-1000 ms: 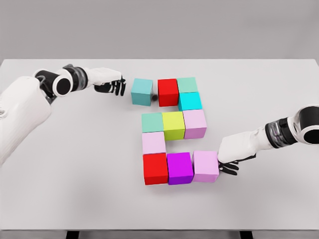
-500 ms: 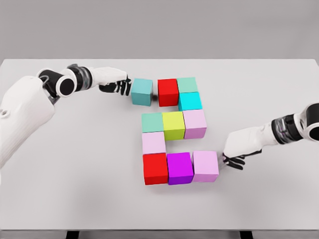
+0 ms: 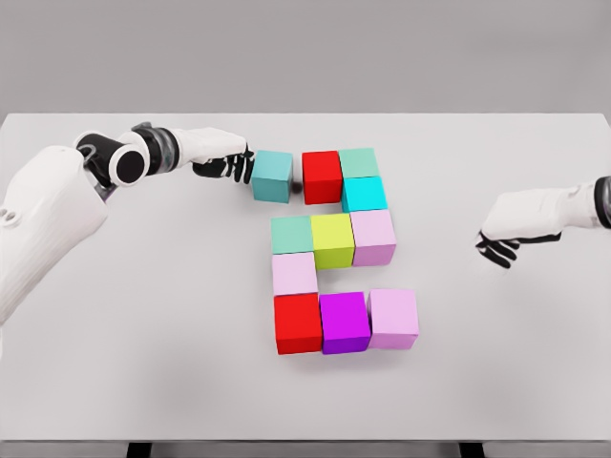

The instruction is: Assemble the squares on the desktop into the number 2

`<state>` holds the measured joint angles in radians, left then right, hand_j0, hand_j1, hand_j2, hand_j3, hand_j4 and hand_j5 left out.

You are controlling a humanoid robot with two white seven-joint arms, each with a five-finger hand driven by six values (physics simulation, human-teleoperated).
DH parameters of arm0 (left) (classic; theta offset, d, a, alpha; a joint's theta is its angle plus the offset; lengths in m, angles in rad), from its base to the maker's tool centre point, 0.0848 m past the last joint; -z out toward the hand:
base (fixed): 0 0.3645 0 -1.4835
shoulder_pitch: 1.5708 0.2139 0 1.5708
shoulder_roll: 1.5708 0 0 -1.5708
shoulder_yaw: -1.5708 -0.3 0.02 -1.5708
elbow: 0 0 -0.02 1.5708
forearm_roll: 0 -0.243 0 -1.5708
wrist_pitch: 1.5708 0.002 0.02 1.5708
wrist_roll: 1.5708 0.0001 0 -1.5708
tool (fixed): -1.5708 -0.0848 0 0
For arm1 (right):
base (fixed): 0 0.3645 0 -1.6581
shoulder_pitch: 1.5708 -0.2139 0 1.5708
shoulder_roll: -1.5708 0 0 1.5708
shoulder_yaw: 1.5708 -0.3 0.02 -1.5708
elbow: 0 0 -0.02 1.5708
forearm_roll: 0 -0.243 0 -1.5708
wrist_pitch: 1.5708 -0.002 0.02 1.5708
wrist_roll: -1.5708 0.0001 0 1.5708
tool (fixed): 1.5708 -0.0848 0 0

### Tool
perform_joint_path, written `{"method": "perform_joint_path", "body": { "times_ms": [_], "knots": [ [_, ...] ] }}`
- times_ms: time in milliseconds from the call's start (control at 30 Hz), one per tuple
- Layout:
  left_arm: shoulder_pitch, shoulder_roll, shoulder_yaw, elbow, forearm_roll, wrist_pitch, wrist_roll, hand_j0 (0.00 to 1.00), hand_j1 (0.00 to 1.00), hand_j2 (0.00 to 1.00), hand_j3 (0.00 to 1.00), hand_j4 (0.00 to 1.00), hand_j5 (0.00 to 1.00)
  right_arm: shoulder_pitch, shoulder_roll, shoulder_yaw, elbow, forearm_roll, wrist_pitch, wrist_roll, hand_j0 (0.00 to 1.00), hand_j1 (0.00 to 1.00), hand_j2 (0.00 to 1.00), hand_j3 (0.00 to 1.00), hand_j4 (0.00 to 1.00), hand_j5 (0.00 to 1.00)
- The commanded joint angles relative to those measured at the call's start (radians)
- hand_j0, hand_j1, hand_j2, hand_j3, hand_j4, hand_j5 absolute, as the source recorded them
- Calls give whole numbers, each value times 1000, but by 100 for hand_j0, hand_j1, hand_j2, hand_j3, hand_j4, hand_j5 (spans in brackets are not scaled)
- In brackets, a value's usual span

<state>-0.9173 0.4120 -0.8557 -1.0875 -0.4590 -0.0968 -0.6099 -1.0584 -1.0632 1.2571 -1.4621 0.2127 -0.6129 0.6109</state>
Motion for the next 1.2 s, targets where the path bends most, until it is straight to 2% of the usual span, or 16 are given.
{"method": "perform_joint_path", "body": {
  "times_ms": [0,67,133,167,233,500,533,567,600,967,1167],
  "knots": [
    [0,-1,-3,0,2,-1,-1,36,36,36,36,36,36,0,-9,-30,23,-10,2,0,19,19,19,19,19,19],
    [0,-4,-3,0,2,-3,-1,36,36,36,36,36,36,0,-8,-30,43,-10,2,0,21,21,21,21,21,21],
    [-3,-4,-16,0,2,-3,-1,37,37,37,37,37,37,0,-6,-48,65,-12,2,0,37,37,37,37,37,37],
    [-3,-4,-17,0,2,-3,-1,37,37,37,37,37,37,-3,-6,-51,74,-12,2,0,54,54,54,54,54,54],
    [-3,-5,-17,0,2,-4,-1,37,37,37,37,37,37,-2,3,-58,74,-9,2,0,100,100,100,100,100,100],
    [-5,-7,-29,-2,23,-6,-1,37,37,37,37,37,37,2,-4,-38,69,-10,2,0,100,100,100,100,100,100],
    [-5,-9,-29,-2,23,-6,-1,37,37,37,37,37,37,5,-9,-36,71,-10,2,-25,100,100,100,100,100,100],
    [-5,-10,-29,-2,25,-6,-1,37,37,37,37,37,37,6,-8,-33,71,-10,2,-103,100,100,100,100,100,100],
    [-5,-10,-29,-2,25,-6,-1,37,37,37,37,37,37,5,-11,-39,71,-10,2,-108,100,100,100,100,100,100],
    [-3,-21,-29,0,25,-6,-1,37,37,37,37,37,37,6,-1,-41,72,-10,2,-108,100,100,100,100,100,100],
    [2,-4,-23,-2,59,-3,-1,42,42,42,42,42,42,11,-6,-50,72,-10,2,-108,100,100,100,100,100,100]
  ]
}}
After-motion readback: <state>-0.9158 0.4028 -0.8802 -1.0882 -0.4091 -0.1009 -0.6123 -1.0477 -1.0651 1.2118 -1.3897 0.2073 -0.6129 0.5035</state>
